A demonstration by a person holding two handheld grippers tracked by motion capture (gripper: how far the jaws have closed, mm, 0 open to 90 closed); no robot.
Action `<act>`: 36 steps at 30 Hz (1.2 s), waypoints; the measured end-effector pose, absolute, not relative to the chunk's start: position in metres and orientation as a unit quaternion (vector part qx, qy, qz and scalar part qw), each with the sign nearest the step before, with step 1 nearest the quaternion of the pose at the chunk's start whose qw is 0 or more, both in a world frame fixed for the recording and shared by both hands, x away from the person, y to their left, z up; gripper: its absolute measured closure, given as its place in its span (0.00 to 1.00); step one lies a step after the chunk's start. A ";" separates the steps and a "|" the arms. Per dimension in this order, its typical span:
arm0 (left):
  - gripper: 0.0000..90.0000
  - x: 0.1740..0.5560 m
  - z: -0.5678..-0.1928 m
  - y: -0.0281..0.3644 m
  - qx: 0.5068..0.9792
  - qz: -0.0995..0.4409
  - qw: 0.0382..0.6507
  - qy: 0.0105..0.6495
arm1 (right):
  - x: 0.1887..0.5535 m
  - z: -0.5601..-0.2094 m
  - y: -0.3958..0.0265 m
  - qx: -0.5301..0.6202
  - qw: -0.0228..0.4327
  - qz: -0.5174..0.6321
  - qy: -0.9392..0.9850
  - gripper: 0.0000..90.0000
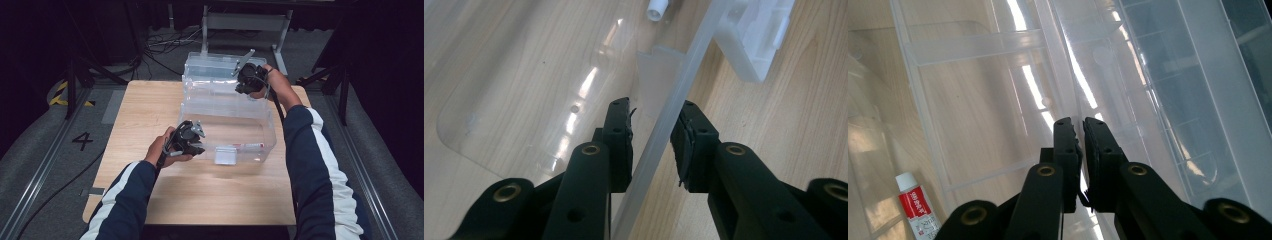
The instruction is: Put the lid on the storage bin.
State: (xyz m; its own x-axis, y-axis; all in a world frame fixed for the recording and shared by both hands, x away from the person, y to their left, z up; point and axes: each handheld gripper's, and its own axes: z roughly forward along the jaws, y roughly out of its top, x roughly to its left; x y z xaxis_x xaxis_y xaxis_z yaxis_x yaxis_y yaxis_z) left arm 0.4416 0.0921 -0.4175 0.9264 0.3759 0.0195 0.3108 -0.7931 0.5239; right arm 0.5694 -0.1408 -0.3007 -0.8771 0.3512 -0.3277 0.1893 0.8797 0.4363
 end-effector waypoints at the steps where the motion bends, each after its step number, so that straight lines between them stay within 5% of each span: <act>1: 0.78 0.441 -0.417 0.092 0.945 0.061 0.266 0.181 | 0.569 -0.301 -0.141 0.141 0.203 0.200 0.948 0.95; 36: 0.78 0.433 -0.419 0.091 0.935 0.068 0.286 0.196 | 0.538 -0.292 -0.137 0.111 0.211 0.187 0.953 0.96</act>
